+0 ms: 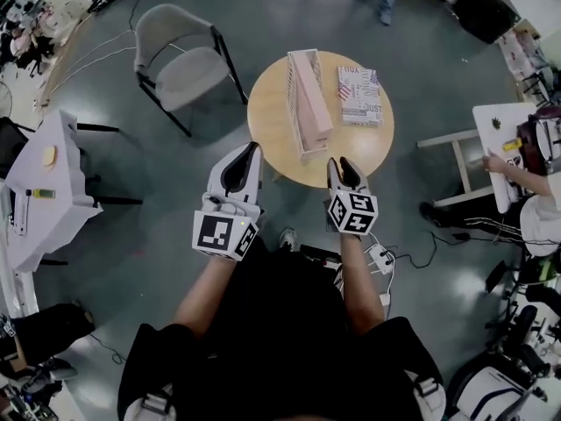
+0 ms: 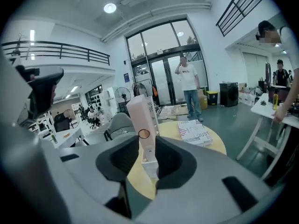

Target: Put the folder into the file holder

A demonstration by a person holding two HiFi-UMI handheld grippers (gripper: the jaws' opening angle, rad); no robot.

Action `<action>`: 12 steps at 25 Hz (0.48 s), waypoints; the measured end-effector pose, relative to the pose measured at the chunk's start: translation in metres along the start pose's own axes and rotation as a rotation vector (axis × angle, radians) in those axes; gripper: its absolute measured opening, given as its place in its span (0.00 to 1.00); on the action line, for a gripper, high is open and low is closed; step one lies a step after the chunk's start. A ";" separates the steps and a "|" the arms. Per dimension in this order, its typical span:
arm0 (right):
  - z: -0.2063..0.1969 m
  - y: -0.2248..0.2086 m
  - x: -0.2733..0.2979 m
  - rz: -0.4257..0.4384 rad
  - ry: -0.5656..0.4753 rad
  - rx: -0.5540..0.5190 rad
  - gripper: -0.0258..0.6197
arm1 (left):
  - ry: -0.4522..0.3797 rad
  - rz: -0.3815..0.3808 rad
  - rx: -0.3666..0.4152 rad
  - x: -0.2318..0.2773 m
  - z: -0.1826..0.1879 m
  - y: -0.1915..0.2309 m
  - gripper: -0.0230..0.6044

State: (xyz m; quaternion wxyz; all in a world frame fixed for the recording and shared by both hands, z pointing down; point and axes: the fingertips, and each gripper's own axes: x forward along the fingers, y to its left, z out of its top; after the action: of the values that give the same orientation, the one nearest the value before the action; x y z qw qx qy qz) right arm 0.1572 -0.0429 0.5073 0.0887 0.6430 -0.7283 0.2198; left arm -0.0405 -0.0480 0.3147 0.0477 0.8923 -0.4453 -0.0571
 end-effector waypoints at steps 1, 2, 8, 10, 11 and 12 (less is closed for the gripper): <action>0.001 0.002 -0.003 -0.010 0.004 0.002 0.19 | 0.005 -0.008 -0.002 0.000 -0.002 0.002 0.06; 0.002 0.004 -0.006 -0.021 0.006 0.004 0.17 | 0.010 -0.016 -0.002 -0.001 -0.003 0.004 0.06; 0.012 0.023 -0.030 -0.067 0.001 0.008 0.10 | 0.046 -0.044 -0.018 -0.011 -0.008 0.015 0.06; 0.015 0.029 -0.039 -0.080 0.000 0.017 0.08 | 0.054 -0.052 -0.019 -0.014 -0.009 0.017 0.06; 0.016 0.032 -0.044 -0.088 -0.003 0.020 0.08 | 0.058 -0.059 -0.020 -0.017 -0.010 0.017 0.06; 0.017 0.034 -0.049 -0.096 -0.007 0.023 0.07 | 0.063 -0.065 -0.023 -0.019 -0.013 0.017 0.06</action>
State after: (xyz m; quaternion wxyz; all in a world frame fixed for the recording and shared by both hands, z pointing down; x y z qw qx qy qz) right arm 0.1348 -0.0041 0.4653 0.0890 0.6790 -0.6943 0.2214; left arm -0.0633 -0.0427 0.3306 0.0701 0.9069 -0.4139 -0.0357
